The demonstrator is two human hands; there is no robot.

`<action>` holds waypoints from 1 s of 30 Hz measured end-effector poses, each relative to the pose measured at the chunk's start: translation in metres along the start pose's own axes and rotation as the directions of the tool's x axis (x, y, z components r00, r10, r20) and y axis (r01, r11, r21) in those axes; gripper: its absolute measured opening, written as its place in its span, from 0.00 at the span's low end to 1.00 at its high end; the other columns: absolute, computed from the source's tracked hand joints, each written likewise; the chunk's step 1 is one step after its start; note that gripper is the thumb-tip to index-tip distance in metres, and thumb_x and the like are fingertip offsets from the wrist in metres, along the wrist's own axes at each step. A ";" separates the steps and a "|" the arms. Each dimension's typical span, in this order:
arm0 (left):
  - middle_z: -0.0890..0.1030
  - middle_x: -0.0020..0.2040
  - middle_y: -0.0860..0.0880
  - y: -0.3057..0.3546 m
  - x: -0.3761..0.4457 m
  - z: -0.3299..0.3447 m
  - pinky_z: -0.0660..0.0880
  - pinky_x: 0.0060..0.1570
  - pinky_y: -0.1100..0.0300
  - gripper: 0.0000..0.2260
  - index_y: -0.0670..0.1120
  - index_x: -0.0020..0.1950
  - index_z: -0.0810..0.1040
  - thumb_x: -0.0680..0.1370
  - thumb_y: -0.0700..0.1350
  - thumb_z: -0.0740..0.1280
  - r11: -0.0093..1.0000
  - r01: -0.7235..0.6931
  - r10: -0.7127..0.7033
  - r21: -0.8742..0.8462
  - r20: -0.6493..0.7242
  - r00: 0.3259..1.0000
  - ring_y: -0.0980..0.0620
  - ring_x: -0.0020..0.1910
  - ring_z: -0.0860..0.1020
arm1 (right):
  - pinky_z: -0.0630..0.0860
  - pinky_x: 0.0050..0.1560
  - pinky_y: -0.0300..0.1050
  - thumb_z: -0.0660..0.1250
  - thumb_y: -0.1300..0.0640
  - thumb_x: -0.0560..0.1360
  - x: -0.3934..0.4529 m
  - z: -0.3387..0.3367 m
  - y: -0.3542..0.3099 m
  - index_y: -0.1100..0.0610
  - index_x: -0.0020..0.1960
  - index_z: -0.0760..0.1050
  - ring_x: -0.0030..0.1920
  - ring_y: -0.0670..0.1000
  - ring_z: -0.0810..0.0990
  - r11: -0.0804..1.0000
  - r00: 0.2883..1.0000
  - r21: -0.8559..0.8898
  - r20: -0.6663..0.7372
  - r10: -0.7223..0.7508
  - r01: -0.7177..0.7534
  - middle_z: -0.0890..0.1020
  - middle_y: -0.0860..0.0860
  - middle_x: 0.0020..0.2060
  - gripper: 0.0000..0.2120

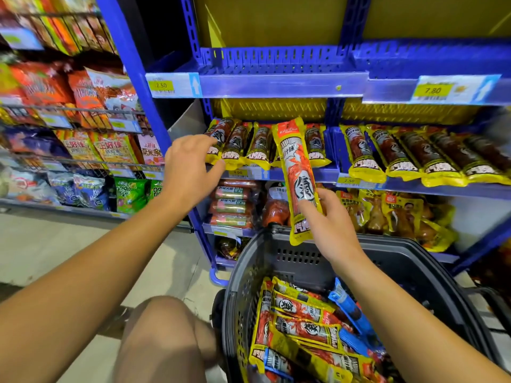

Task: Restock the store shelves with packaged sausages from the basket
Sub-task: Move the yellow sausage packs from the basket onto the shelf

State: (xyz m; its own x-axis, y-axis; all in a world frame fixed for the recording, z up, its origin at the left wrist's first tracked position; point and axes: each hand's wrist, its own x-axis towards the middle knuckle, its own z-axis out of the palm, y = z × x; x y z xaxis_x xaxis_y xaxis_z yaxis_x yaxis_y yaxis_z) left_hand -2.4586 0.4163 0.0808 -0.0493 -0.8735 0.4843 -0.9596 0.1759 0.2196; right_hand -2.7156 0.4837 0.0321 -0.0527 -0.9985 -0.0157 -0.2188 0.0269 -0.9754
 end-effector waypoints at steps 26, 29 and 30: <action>0.83 0.48 0.44 0.026 0.017 0.004 0.80 0.48 0.42 0.09 0.46 0.54 0.80 0.75 0.45 0.65 0.785 0.392 -0.267 -0.480 0.309 0.913 0.40 0.48 0.82 | 0.49 0.76 0.62 0.56 0.38 0.78 0.042 -0.019 -0.029 0.49 0.77 0.60 0.78 0.58 0.50 0.477 0.900 -0.817 0.111 -0.421 0.323 0.62 0.49 0.77 0.31; 0.81 0.44 0.39 0.030 0.036 0.007 0.78 0.45 0.49 0.11 0.40 0.48 0.77 0.76 0.48 0.64 0.866 0.327 -0.238 -0.378 0.263 0.935 0.45 0.42 0.82 | 0.44 0.77 0.61 0.54 0.37 0.79 0.051 -0.023 -0.027 0.47 0.78 0.57 0.79 0.57 0.45 0.416 0.910 -0.863 0.108 -0.400 0.286 0.57 0.48 0.78 0.31; 0.80 0.43 0.39 0.032 0.041 0.008 0.77 0.43 0.51 0.13 0.38 0.46 0.76 0.76 0.49 0.63 0.883 0.321 -0.246 -0.343 0.245 0.938 0.47 0.39 0.81 | 0.43 0.76 0.61 0.54 0.37 0.79 0.053 -0.025 -0.028 0.47 0.78 0.56 0.79 0.57 0.44 0.409 0.914 -0.870 0.105 -0.392 0.276 0.57 0.48 0.78 0.31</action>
State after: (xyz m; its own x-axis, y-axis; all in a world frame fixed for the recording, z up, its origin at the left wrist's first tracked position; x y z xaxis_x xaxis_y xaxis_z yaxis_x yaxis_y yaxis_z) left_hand -2.4932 0.3819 0.1007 0.1220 -0.9737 0.1924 -0.7678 0.0303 0.6400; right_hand -2.7365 0.4314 0.0637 0.1401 -0.9281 0.3448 -0.9516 -0.2224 -0.2120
